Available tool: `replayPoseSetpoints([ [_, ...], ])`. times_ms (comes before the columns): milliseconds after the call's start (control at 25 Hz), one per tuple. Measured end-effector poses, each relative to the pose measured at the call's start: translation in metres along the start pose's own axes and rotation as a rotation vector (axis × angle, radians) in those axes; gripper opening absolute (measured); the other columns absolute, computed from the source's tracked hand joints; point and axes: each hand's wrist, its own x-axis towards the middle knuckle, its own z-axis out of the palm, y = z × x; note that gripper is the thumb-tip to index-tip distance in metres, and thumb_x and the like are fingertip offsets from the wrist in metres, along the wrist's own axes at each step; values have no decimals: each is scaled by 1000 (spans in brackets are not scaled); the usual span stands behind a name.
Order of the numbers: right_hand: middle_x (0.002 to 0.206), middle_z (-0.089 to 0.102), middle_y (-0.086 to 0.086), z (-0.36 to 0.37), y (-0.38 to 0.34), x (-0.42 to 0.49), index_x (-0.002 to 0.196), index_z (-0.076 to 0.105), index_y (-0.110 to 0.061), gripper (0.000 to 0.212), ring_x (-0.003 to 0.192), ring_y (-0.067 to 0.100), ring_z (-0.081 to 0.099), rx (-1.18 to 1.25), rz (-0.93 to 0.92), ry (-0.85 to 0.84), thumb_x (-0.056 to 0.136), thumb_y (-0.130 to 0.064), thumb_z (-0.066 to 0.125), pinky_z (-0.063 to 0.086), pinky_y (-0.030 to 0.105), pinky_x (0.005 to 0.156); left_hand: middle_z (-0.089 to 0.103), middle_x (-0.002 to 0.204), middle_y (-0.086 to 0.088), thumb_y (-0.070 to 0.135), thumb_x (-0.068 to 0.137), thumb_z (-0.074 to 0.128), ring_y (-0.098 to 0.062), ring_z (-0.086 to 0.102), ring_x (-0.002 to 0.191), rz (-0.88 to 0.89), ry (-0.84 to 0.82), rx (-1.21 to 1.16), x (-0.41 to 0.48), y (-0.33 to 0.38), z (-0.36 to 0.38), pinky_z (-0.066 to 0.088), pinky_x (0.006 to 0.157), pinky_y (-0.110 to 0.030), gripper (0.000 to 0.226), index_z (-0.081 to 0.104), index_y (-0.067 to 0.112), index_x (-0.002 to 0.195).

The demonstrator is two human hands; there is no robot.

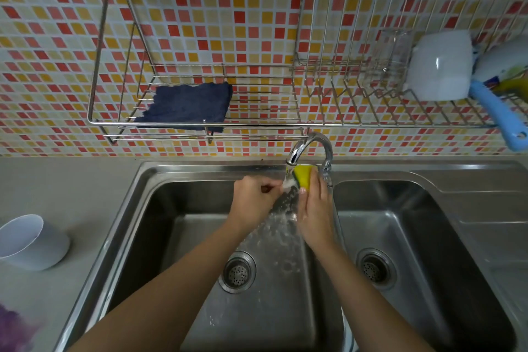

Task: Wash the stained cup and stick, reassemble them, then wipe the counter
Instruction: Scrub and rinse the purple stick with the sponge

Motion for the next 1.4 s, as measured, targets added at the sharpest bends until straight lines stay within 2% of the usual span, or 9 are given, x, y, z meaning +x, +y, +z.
replayPoseSetpoints([
  [280, 154, 21, 8, 3, 5, 0, 148, 9, -14, 55, 137, 23, 25, 60, 50, -18, 100, -33, 25, 24, 27, 106, 73, 88, 3, 14, 81, 72, 0, 60, 69, 75, 47, 56, -1, 0, 3, 42, 69, 0, 16, 75, 9, 96],
  [440, 150, 26, 6, 13, 6, -3, 149, 10, -18, 56, 133, 21, 32, 82, -62, -70, 98, -38, 24, 32, 31, 103, 76, 85, 0, 12, 81, 71, -6, 65, 70, 129, 70, 90, 1, -1, 1, 49, 71, -11, 10, 77, 11, 89],
  [600, 151, 24, 6, 15, 8, -4, 149, 8, -18, 57, 134, 18, 30, 146, 6, -24, 99, -35, 28, 31, 31, 106, 75, 87, -1, 11, 81, 70, -2, 62, 71, 131, 55, 74, -1, 2, 4, 41, 69, 2, 11, 76, 10, 90],
  [840, 145, 29, 11, 18, 9, -5, 148, 14, -18, 60, 127, 23, 38, 248, 17, -1, 96, -37, 37, 40, 38, 100, 73, 85, 3, 12, 81, 71, 0, 61, 69, -18, 76, 13, 2, 0, 8, 42, 68, 2, 12, 76, 11, 91],
  [960, 145, 27, 8, 20, 2, -5, 149, 10, -20, 68, 126, 13, 33, 290, -2, -82, 93, -38, 46, 35, 32, 101, 74, 83, 3, 13, 80, 72, -3, 64, 72, -210, 115, -131, 3, -1, 6, 51, 76, -15, 8, 76, 14, 86],
  [1040, 144, 30, 12, 23, 2, 2, 149, 8, -24, 72, 128, 25, 37, 390, 148, -23, 91, -41, 49, 39, 45, 103, 74, 82, 1, 14, 79, 73, -9, 69, 76, -288, 81, -217, 3, 2, 6, 55, 77, -23, 7, 75, 16, 86],
  [1120, 134, 37, 12, 24, 0, 5, 148, 8, -24, 76, 121, 26, 43, 449, 152, -69, 89, -42, 52, 44, 47, 98, 74, 76, 2, 17, 80, 72, -10, 70, 74, -318, 53, -240, 4, 5, 6, 55, 75, -22, 2, 72, 18, 81],
  [1240, 135, 32, -2, 21, -2, 7, 149, 0, -22, 89, 122, 12, 37, 457, 121, -222, 86, -34, 62, 36, 29, 99, 72, 73, -4, 15, 80, 71, -17, 70, 70, -451, 12, -278, 10, 2, 0, 57, 69, -25, 3, 68, 14, 79],
  [1400, 143, 36, 11, 10, 29, 35, 149, 7, -16, 86, 128, 28, 41, 385, 276, -226, 85, -22, 65, 39, 40, 101, 66, 73, -10, 5, 82, 68, -14, 60, 57, -520, -147, -377, 6, 1, -4, 50, 51, -17, 12, 63, 4, 92],
])
